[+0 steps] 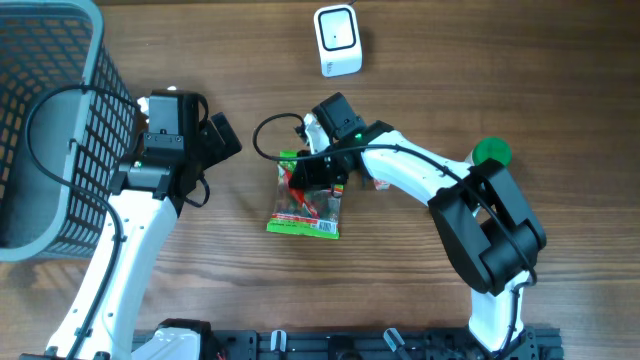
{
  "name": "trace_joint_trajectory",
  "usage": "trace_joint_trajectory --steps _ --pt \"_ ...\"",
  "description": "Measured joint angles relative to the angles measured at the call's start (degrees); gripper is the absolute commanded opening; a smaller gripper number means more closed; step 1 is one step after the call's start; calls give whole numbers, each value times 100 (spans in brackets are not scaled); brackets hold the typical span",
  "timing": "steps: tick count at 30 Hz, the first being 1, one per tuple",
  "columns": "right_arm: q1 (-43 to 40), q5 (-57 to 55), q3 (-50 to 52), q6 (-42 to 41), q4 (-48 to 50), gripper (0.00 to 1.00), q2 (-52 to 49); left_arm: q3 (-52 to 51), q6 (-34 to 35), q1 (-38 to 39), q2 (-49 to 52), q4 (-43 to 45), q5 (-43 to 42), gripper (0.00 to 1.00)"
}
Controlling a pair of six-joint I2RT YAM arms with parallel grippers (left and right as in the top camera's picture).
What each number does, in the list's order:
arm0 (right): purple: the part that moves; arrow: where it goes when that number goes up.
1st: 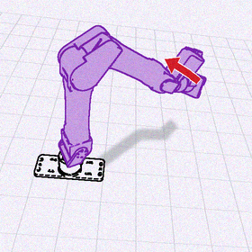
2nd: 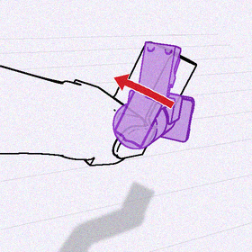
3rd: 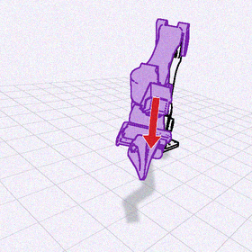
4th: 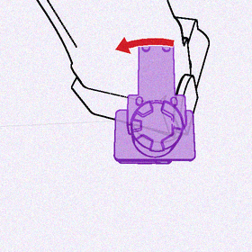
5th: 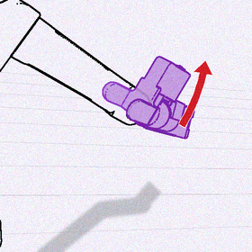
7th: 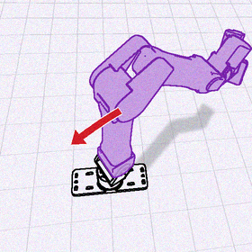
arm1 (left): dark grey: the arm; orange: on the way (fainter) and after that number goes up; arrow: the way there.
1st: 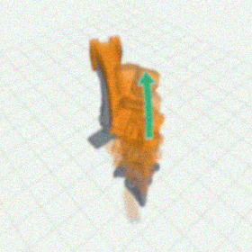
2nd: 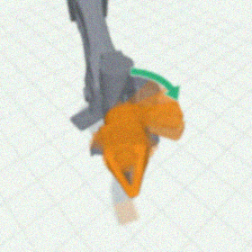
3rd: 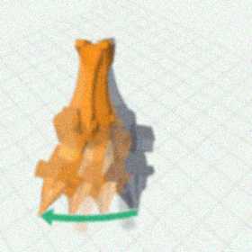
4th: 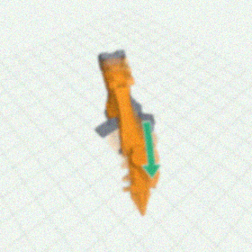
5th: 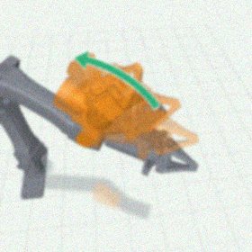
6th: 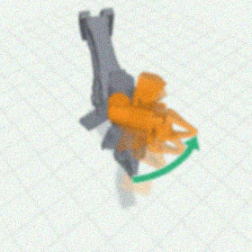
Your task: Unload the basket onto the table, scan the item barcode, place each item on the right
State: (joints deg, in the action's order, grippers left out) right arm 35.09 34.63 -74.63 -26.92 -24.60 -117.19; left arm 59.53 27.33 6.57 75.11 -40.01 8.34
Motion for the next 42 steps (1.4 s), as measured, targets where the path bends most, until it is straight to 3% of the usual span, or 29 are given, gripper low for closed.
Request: trace_joint_trajectory --steps 15,24,29,37,42 --pt "-208 -507 0 616 -219 32 31 0 0 0 0 0 -2 100" --pt "-256 -542 0 907 -251 35 385 2 0 0 0 0 0 100" --pt "120 -1458 0 1093 -129 34 385 0 0 0 0 2 0 100" --pt "988 -3316 -11 1377 201 18 385 0 0 0 0 0 -2 100" --pt "992 -3635 -11 1447 238 19 385 0 0 0 0 0 0 100"
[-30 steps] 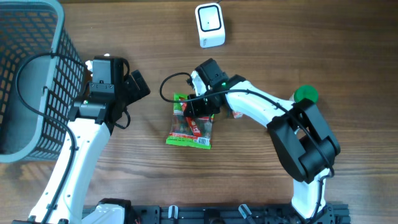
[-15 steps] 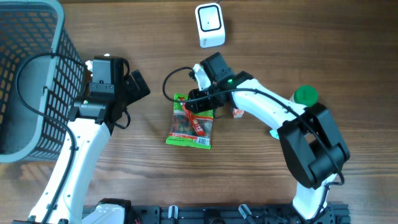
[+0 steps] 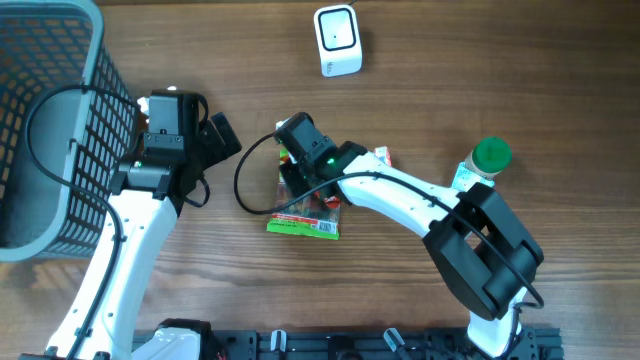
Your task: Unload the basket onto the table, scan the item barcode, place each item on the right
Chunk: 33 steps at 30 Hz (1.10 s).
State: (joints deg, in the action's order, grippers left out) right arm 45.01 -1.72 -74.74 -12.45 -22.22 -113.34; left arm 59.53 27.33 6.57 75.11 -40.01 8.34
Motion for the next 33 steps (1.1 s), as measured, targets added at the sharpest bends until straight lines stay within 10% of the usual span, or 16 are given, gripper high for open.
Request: trace_joint_trajectory --steps 12,25,33 --pt "0 -118 0 164 26 4 0 0 0 0 0 0 0 100" --pt "-11 57 -52 361 -212 40 741 0 0 0 0 0 0 100" --pt "-44 175 -52 420 -219 22 -50 0 0 0 0 0 0 100"
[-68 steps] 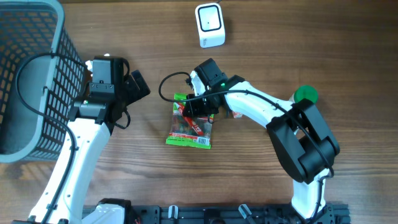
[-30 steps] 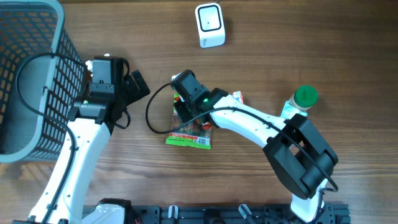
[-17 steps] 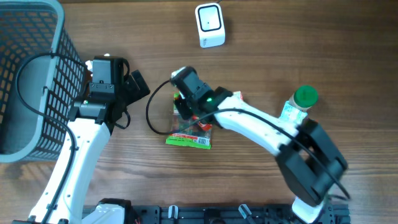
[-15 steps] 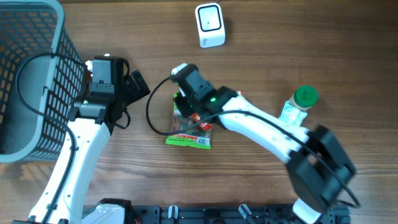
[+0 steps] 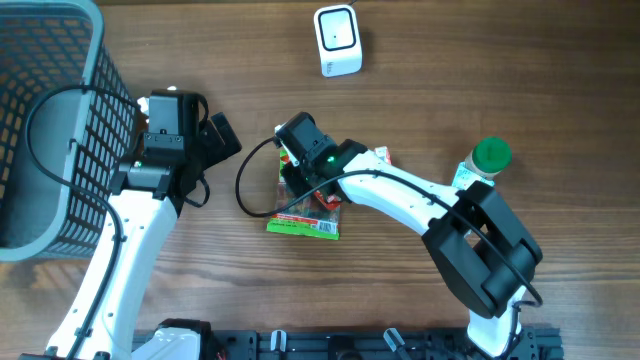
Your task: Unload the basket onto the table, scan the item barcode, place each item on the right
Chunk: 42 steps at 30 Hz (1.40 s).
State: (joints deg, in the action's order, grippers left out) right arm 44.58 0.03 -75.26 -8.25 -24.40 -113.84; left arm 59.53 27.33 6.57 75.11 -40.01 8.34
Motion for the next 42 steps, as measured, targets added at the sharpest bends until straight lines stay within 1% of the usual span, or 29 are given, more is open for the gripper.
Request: trace_joint_trajectory --steps 1,2,3,4,6,7,9,10,11,12,14,15,22,25,27,28,31,34,37,39,42 --pt "0 2 0 4 7 19 0 0 0 0 0 0 0 100" --pt "-2 0 0 17 2 13 0 0 0 0 0 0 -2 100" --pt "-2 2 0 42 4 9 0 0 0 0 0 0 0 100" --pt "0 2 0 44 4 8 0 0 0 0 0 0 0 100" --pt "-2 2 0 61 2 9 0 0 0 0 0 0 0 100" --pt "-2 2 0 63 4 12 0 0 0 0 0 0 0 100" --pt "-4 2 0 63 0 20 0 0 0 0 0 0 0 100" --pt "-4 2 0 79 0 23 0 0 0 0 0 0 0 100" --pt "-4 2 0 68 -15 23 0 0 0 0 0 0 0 100" --pt "-4 2 0 70 -33 20 0 0 0 0 0 0 0 100" --pt "-4 2 0 66 -48 8 0 0 0 0 0 0 0 100" --pt "-4 2 0 79 -52 4 0 0 0 0 0 0 0 100" --pt "-7 17 0 35 -101 4 0 0 0 0 0 0 -2 100" --pt "-87 245 0 -103 -127 4 42 2 0 0 0 0 -2 100" --pt "-195 649 2 -354 -164 4 175 0 0 0 0 0 0 100" --pt "-374 870 2 -468 -192 4 455 0 0 0 0 0 0 100" --pt "-765 1943 0 -793 -413 4 824 0 0 0 0 0 0 100" --pt "-1121 2702 0 -1067 -634 4 848 0 0 0 0 0 0 100" --pt "-1252 3241 0 -1235 -636 4 815 0 0 0 0 0 0 100" --pt "-1237 3775 55 -1333 -326 4 669 0 0 0 0 2 0 100" --pt "-1209 4505 361 -1515 396 4 315 0 0 0 0 0 0 100"
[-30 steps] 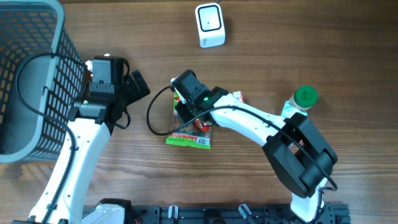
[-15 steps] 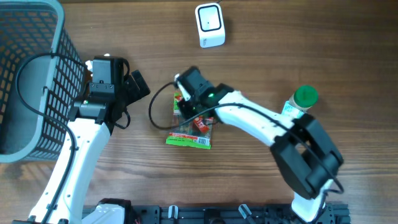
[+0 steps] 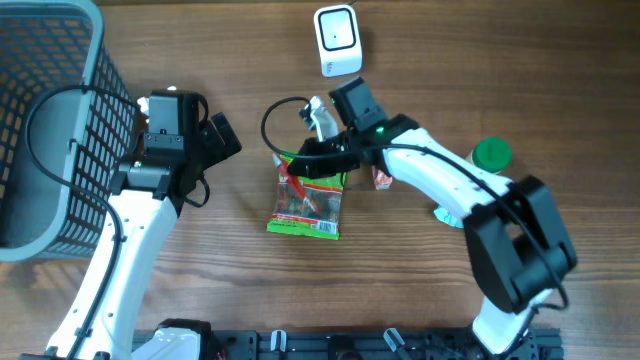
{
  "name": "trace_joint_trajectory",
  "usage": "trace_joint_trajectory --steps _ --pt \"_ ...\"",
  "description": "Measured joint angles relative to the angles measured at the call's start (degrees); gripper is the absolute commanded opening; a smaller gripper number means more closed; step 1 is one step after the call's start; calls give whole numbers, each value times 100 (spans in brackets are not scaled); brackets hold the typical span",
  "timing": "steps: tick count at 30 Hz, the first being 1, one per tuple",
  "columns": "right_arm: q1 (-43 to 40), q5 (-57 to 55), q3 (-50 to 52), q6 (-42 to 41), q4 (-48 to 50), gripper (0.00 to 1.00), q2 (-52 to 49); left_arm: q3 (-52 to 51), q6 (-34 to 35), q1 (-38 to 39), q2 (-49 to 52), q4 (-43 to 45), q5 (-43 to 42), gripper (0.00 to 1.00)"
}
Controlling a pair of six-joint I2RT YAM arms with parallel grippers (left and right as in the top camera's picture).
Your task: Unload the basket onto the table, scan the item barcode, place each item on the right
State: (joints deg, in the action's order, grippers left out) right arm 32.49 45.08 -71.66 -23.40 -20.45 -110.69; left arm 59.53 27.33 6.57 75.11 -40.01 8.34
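A green snack packet (image 3: 306,197) lies flat on the wooden table, its label end toward the front edge. My right gripper (image 3: 318,116) hangs just beyond the packet's far end, between the packet and the white barcode scanner (image 3: 337,40) at the back. Its pale fingers (image 3: 316,108) show, but the gap between them cannot be made out, and nothing is seen in them. My left gripper (image 3: 225,136) rests to the left of the packet, beside the basket; its jaws are too dark to read.
A grey mesh basket (image 3: 50,130) fills the far left. A green-capped bottle (image 3: 490,153) stands at the right, and a small red and white item (image 3: 383,178) lies under the right arm. A black cable (image 3: 272,120) loops near the right wrist.
My right gripper was low over the packet's far end; now it is farther back and to the right, off the packet. The packet still lies on the table. The left arm has not moved.
My right gripper was first over the upper part of the packet. At the two later moments it sat further left, on the packet's far left corner. Now it is behind the packet, nearer the scanner, and the packet lies about where it was.
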Motion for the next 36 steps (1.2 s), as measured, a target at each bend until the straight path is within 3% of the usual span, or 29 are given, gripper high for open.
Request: trace_joint_trajectory --steps 4,12,14,18,20,27,36 --pt "9 291 341 -149 581 4 -393 0 0 0 0 0 0 100" --pt "9 -396 446 -55 577 4 -485 0 0 0 0 0 -2 100" --pt "9 -560 446 -9 481 8 -485 0 0 0 0 2 0 100" --pt "7 -944 444 168 317 28 -485 0 0 0 0 0 0 100" --pt "4 -1021 444 236 317 33 -485 0 0 0 0 0 -2 100" --pt "20 -1572 444 385 101 38 -105 0 0 0 0 0 0 100" --pt "20 -2763 444 577 -1016 44 977 0 0 0 0 2 0 100"
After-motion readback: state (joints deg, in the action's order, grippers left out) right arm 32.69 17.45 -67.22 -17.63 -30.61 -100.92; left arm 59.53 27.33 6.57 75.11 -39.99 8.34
